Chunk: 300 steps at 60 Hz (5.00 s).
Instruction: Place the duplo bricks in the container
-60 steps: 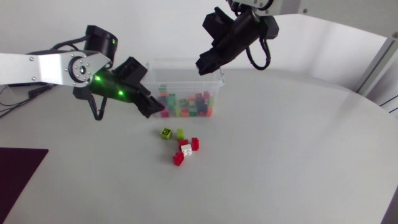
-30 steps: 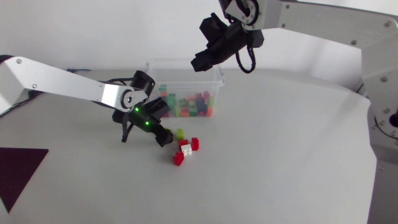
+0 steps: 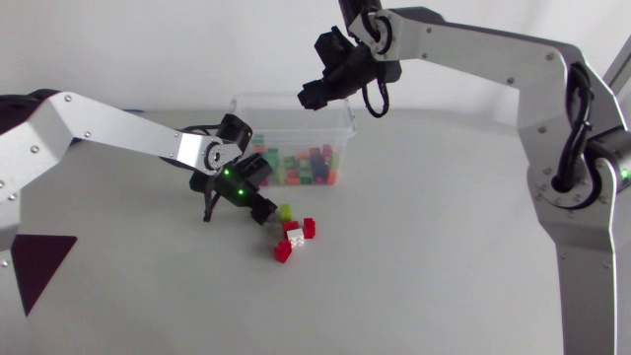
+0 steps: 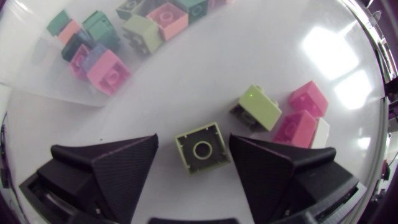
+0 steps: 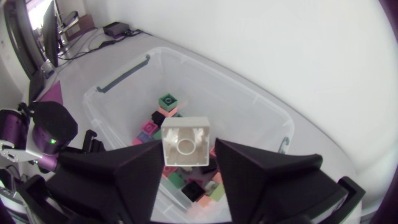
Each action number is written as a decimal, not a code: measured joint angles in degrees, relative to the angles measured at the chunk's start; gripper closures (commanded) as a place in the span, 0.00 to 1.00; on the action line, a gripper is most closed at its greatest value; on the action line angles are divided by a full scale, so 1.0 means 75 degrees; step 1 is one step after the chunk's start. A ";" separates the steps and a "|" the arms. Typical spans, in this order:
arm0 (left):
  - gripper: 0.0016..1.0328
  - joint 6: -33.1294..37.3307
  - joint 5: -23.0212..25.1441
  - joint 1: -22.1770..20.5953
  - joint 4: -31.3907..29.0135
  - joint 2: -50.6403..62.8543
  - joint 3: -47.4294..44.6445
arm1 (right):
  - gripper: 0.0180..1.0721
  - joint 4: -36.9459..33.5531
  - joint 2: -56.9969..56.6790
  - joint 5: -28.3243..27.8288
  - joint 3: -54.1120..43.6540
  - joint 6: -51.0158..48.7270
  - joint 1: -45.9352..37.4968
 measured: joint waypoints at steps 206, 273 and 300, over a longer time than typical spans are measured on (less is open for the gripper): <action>0.05 -0.0341 0.0731 0.0883 -0.0510 -0.2040 0.1676 | 0.86 -0.3314 -0.0871 0.0737 -0.2608 -0.5942 0.1609; 0.41 -0.1201 -0.0026 -0.1684 -0.4039 0.0178 0.1180 | 0.86 -0.0968 -0.1652 -0.0157 -0.0402 -0.2328 -0.0102; 0.72 -0.1309 -0.0082 -0.1722 -0.4115 0.0219 0.1093 | 0.85 -0.0055 -0.0557 -0.0012 -0.0006 -0.1565 -0.0181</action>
